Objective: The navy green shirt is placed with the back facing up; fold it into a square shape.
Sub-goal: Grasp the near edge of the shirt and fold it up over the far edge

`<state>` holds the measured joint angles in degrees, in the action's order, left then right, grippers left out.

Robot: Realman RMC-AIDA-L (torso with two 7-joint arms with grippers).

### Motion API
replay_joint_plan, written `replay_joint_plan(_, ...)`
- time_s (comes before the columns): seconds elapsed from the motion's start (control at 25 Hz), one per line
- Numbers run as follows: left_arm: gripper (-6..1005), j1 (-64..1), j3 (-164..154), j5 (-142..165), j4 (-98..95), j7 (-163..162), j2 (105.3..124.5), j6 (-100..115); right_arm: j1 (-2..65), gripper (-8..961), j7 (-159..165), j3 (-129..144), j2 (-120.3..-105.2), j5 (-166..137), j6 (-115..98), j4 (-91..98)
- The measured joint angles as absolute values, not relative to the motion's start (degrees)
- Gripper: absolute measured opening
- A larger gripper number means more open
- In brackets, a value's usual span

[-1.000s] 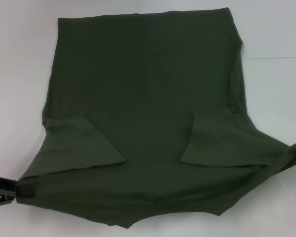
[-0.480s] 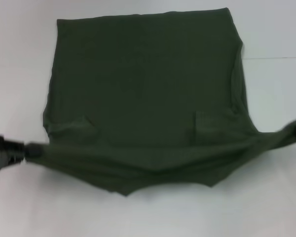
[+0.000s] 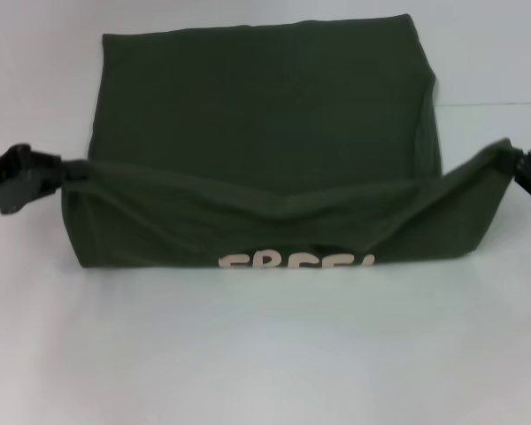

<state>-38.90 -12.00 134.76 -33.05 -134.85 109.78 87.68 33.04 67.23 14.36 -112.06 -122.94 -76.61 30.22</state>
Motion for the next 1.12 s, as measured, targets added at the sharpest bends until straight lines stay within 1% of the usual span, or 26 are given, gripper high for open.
replay_joint_plan(0.12,41,-40.23,-11.98,133.70,-32.30,-134.20,110.18,83.89,34.51,36,68.05,14.24,-112.69,-121.66,-73.53,29.96)
replay_joint_plan(0.4,40,-41.47,-12.13,128.32,-28.84,-130.13,110.86,75.92,37.22,36,69.54,14.78,-113.26,-117.60,-66.84,28.31)
replay_joint_plan(0.56,41,-42.29,-12.13,126.48,-26.88,-127.10,111.32,72.06,39.04,36,69.50,14.84,-114.67,-117.03,-62.90,28.12)
replay_joint_plan(0.68,41,-43.14,-12.13,125.71,-26.24,-124.72,112.27,69.16,40.23,36,69.22,14.85,-115.61,-116.40,-59.62,28.12)
replay_joint_plan(0.96,42,-44.48,-12.13,122.42,-25.73,-118.08,114.82,61.51,42.07,37,68.72,15.78,-117.06,-113.48,-53.61,27.94)
replay_joint_plan(1.12,42,-44.79,-12.12,121.55,-25.47,-116.18,115.37,59.38,42.66,37,68.00,17.62,-117.37,-110.43,-50.42,27.18)
